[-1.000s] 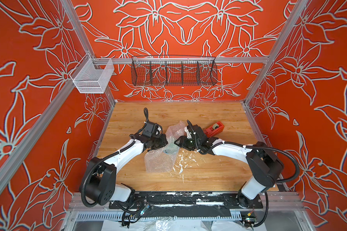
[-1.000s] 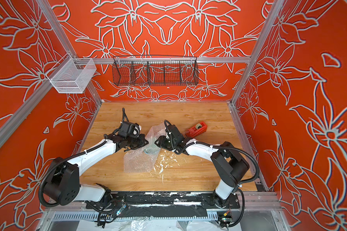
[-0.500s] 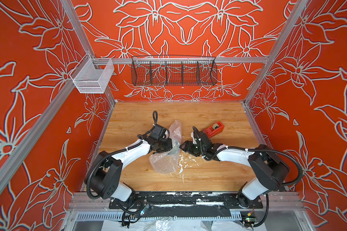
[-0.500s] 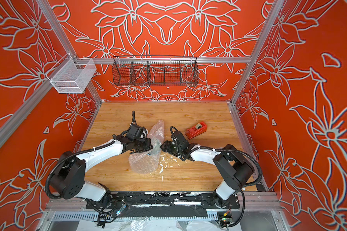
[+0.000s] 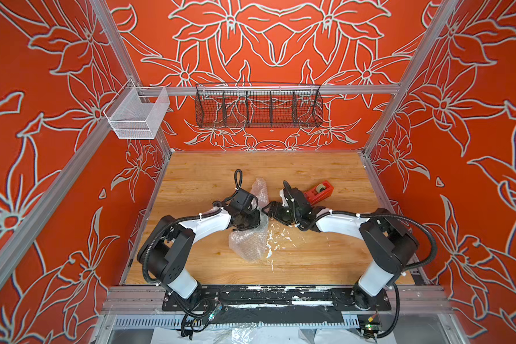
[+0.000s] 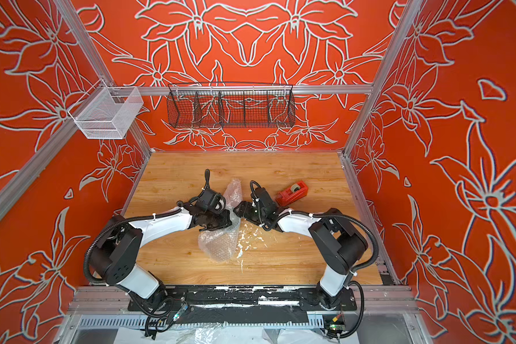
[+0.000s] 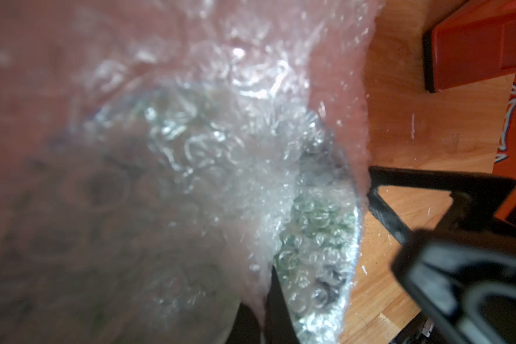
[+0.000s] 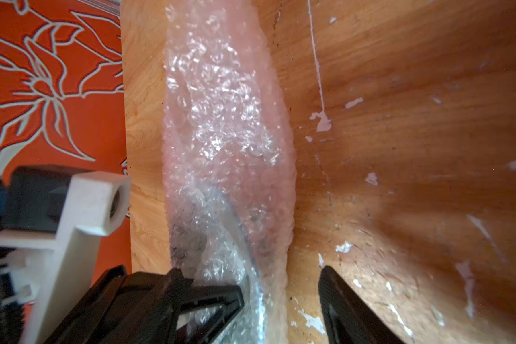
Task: Wrap bowls in bubble wrap
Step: Wrap the bowl in bubble wrap.
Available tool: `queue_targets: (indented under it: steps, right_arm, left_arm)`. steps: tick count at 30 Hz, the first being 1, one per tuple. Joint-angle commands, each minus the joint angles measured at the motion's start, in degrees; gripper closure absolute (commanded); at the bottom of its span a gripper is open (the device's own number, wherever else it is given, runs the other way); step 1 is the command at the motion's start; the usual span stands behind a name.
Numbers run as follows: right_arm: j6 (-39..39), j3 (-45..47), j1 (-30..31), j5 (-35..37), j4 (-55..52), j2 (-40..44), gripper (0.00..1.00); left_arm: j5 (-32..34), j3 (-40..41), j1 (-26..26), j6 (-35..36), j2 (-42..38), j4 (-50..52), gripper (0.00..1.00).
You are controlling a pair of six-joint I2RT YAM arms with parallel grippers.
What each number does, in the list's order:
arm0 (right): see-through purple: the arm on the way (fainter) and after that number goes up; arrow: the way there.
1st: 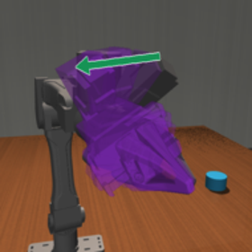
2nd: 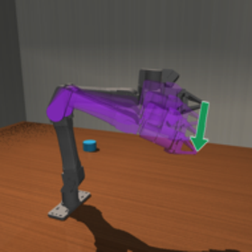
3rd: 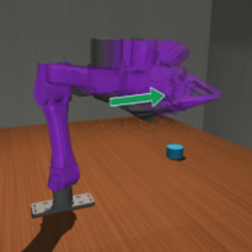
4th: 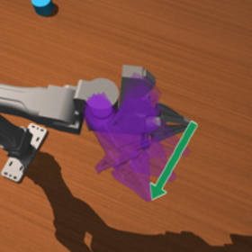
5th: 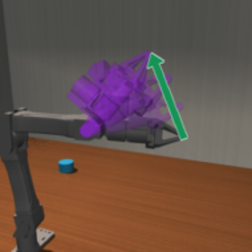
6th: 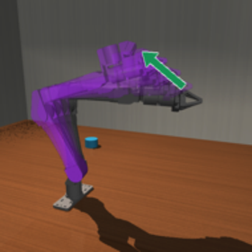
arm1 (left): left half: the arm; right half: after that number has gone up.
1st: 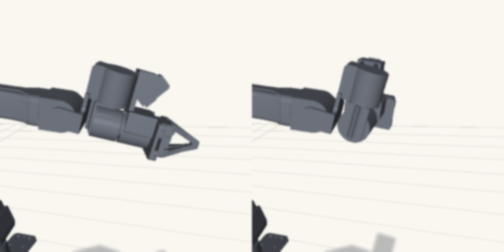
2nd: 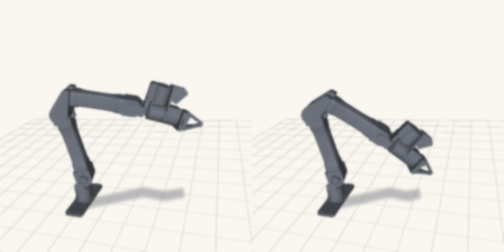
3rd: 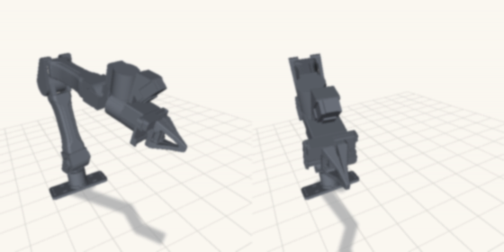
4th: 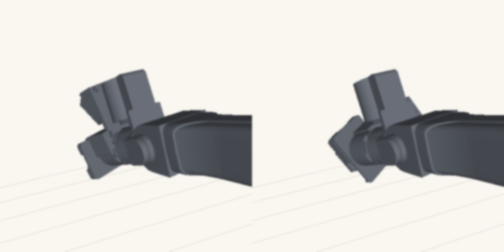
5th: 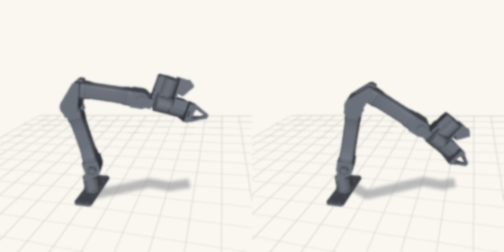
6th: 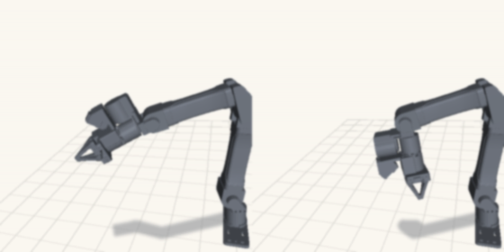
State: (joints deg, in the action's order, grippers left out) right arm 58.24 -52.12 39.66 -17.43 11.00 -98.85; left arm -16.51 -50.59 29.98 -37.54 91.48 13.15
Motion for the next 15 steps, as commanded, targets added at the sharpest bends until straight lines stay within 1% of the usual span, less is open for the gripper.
queue_targets:
  steps: [1,4,10,15]
  right_arm:
    - [-0.7,-2.9,0.7,0.6,-3.9,-2.1,0.26]
    - [-1.9,-4.7,1.3,2.8,-7.3,-3.2,0.27]
    - [-2.0,-6.3,1.7,1.6,-6.8,-6.6,0.28]
    - [-2.4,-7.9,2.5,2.5,-8.1,-9.1,0.31]
  left_arm:
    - [0.3,-1.1,0.9,-0.7,1.4,-0.8,0.95]
    - [0.3,-1.2,1.2,-0.7,1.5,-1.0,0.96]
    - [0.5,-1.2,1.3,-0.5,1.9,-1.1,0.95]
    - [0.2,-0.9,1.4,-0.4,1.9,-1.9,0.95]
